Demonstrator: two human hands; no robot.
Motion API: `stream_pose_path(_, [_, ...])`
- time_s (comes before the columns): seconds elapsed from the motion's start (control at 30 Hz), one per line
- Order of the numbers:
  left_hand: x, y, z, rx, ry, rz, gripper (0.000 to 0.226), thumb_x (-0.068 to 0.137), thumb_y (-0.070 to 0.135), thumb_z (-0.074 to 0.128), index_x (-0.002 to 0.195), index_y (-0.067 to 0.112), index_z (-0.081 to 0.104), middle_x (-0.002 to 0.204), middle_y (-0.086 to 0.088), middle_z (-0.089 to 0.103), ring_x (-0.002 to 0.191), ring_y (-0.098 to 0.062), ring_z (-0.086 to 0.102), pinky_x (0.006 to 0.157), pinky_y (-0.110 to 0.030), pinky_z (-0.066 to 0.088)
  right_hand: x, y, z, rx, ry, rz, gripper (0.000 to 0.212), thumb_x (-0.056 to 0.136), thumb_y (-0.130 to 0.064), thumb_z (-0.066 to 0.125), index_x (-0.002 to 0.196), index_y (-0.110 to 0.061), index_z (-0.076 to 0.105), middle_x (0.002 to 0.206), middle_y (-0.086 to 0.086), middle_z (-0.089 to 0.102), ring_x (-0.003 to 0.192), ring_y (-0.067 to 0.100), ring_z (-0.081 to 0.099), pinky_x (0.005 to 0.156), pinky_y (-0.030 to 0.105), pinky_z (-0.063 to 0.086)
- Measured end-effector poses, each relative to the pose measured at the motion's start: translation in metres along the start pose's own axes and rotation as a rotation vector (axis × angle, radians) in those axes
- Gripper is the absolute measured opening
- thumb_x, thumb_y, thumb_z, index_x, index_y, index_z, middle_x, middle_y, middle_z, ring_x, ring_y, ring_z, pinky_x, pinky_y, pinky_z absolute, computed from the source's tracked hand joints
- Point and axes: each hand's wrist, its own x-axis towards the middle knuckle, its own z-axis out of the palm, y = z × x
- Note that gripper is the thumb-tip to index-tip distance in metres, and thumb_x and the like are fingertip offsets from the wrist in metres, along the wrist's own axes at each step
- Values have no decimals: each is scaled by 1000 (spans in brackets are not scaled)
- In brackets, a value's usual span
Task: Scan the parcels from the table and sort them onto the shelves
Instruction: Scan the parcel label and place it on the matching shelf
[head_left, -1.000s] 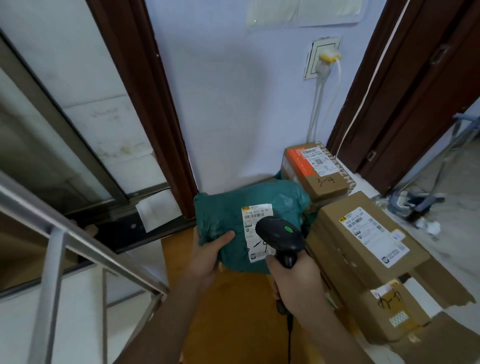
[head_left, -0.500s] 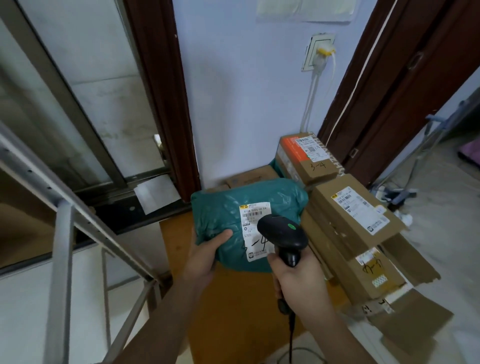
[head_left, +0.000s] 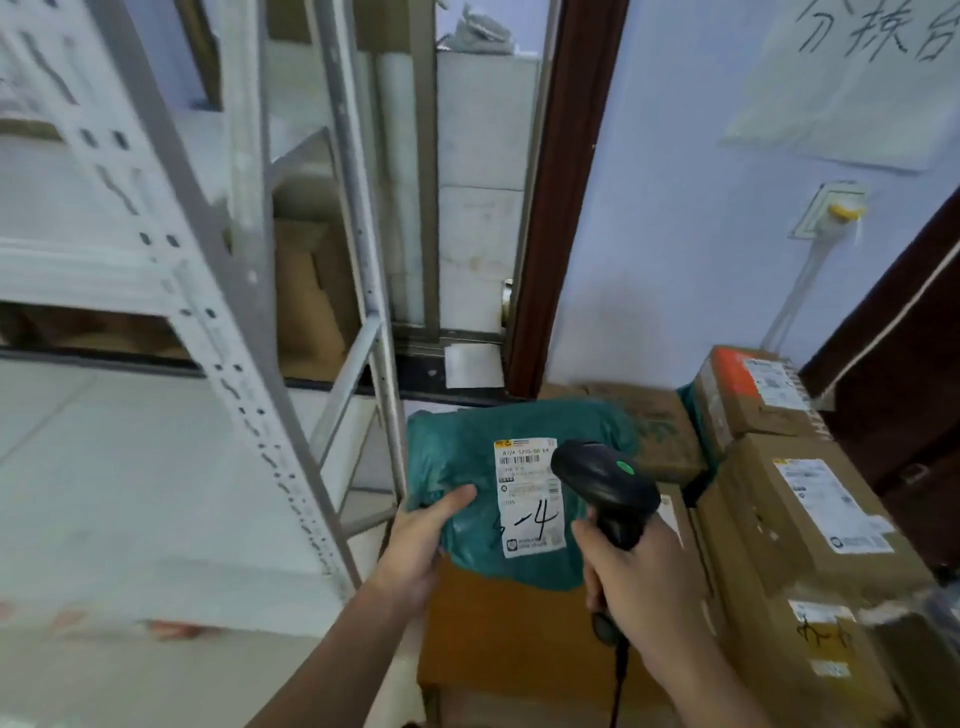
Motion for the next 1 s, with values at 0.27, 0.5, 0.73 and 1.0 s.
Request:
stream_pose_path(0.27, [-145, -2, -49, -173, 240, 189, 47, 88, 4, 75, 134, 1, 63, 122, -23, 75, 109, -41, 75, 82, -48, 66, -72, -16, 29, -76, -222, -169, 19, 87, -37, 70, 77, -25, 59, 52, -2, 60, 53, 19, 60, 64, 49, 58])
stream_pose_path(0.5, [-232, 31, -135, -292, 453, 372, 57, 82, 6, 80, 136, 3, 61, 122, -26, 74, 112, -47, 72, 105, -64, 52, -110, -67, 109, -92, -428, -298, 26, 75, -36, 77, 95, -23, 67, 59, -5, 59, 61, 16, 60, 76, 42, 60])
stream_pose_path(0.73, [-304, 90, -218, -332, 562, 585, 59, 82, 8, 81, 137, 3, 61, 125, -23, 73, 114, -45, 71, 103, -60, 54, -153, -151, 195, -36, -579, -390, 11, 87, -22, 70, 90, -18, 60, 49, 4, 58, 40, 18, 57, 50, 34, 53])
stream_pose_path(1.0, [-386, 168, -341, -320, 684, 693, 70, 71, 7, 91, 134, 0, 61, 120, -25, 75, 109, -45, 73, 98, -57, 57, -207, -232, 337, -51, -692, -459, 11, 87, -22, 68, 90, -14, 61, 47, 7, 60, 37, 19, 56, 48, 32, 51])
